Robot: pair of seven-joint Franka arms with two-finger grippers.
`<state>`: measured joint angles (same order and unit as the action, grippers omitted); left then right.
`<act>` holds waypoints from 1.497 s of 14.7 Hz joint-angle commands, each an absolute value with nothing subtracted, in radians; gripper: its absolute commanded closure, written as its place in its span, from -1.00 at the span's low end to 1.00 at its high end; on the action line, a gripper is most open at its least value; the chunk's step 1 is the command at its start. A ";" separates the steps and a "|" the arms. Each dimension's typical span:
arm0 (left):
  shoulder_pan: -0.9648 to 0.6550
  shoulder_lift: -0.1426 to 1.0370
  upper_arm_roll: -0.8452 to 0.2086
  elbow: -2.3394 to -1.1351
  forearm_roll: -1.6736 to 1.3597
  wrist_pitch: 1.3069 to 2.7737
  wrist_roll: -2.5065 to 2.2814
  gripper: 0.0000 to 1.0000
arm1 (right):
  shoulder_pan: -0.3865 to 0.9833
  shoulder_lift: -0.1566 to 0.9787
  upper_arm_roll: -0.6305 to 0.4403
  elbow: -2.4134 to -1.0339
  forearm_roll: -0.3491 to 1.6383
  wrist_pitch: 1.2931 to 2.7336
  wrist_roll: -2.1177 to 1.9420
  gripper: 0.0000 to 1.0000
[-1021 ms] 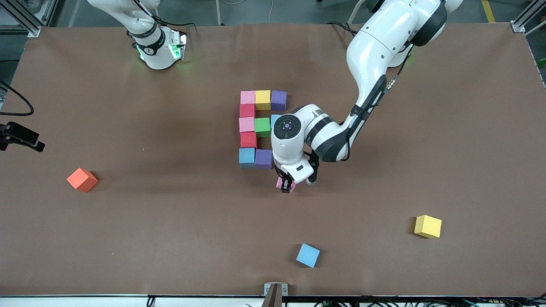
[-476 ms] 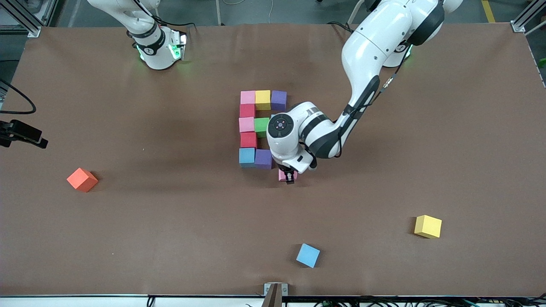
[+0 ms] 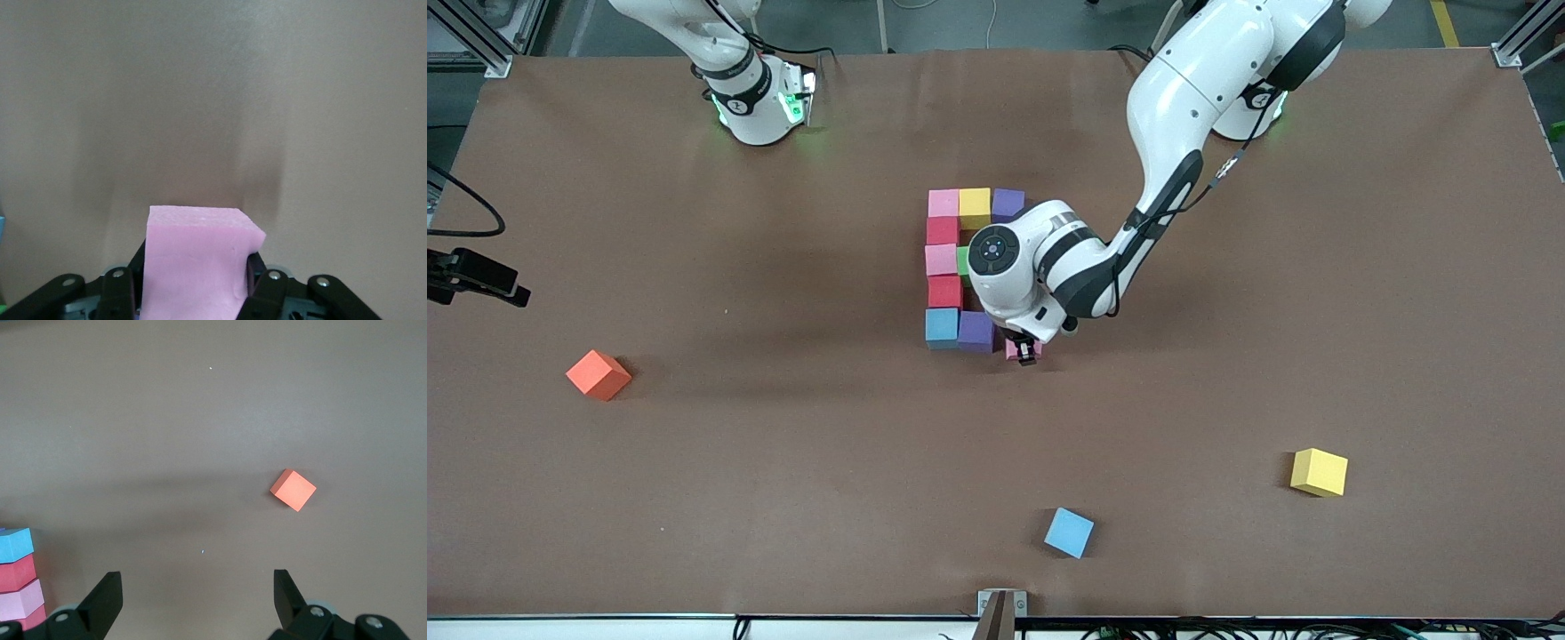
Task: Arrange 11 blocks into digit 3
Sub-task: 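Lower pink beside purple and open the left gripper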
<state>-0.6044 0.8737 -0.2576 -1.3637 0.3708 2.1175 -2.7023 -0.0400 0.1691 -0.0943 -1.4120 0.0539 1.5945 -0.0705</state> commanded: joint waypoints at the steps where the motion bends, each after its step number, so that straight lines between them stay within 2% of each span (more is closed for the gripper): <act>1: -0.623 0.856 -0.261 -1.411 0.357 2.109 -2.735 0.95 | -0.049 0.161 -0.095 -1.427 0.055 1.597 -0.077 -1.00; 14: -0.650 0.867 -0.259 -1.401 0.403 2.137 -2.755 0.95 | -0.057 0.161 -0.095 -1.425 0.063 1.612 -0.075 -1.00; 22: -0.658 0.874 -0.258 -1.399 0.407 2.161 -2.747 0.88 | -0.043 0.156 -0.095 -1.436 0.049 1.615 -0.084 -1.00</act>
<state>-0.6524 0.8667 -0.2577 -1.3802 0.3902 2.1293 -2.7110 -0.0433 0.1691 -0.0986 -1.4133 0.0548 1.6044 -0.0716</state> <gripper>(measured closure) 0.793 0.000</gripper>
